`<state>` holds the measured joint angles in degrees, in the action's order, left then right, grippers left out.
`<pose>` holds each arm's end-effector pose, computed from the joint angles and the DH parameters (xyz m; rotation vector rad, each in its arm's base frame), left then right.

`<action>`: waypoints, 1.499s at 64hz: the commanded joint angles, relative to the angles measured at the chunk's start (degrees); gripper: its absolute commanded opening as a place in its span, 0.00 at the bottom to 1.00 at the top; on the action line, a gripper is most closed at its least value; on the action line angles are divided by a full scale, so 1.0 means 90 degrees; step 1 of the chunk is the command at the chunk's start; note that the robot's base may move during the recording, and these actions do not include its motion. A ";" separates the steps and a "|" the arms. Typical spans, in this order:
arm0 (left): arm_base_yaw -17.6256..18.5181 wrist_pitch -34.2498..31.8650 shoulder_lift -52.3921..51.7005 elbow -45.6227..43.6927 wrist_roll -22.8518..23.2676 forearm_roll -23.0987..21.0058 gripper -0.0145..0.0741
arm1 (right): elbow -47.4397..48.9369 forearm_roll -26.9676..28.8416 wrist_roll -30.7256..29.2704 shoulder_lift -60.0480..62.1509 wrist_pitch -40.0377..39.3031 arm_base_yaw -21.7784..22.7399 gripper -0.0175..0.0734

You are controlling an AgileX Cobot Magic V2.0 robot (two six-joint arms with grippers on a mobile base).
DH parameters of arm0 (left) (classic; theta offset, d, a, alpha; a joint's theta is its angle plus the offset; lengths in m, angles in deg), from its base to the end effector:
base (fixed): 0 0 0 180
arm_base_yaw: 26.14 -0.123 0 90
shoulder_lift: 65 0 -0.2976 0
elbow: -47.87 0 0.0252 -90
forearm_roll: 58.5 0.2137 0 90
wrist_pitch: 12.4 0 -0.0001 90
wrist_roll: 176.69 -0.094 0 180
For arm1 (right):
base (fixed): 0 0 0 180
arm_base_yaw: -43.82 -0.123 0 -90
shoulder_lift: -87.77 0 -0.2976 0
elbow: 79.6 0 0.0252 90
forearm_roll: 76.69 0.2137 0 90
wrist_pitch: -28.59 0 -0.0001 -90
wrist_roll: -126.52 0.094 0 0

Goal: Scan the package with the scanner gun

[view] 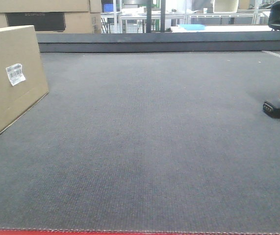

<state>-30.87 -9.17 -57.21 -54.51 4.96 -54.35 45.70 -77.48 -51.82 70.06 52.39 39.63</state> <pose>0.0101 0.0012 0.2077 -0.0334 1.5475 0.1030 0.0061 -0.0001 0.2919 -0.0435 1.6790 0.0627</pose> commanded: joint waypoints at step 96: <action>-0.0023 -0.0163 -0.0037 -0.0008 -0.0009 -0.0037 0.04 | -0.2539 0.0729 -0.0393 0.1139 -0.2035 0.0564 0.01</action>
<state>-30.87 -9.62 -57.31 -54.51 4.88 -54.35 22.96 -70.66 -55.02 80.12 35.49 44.76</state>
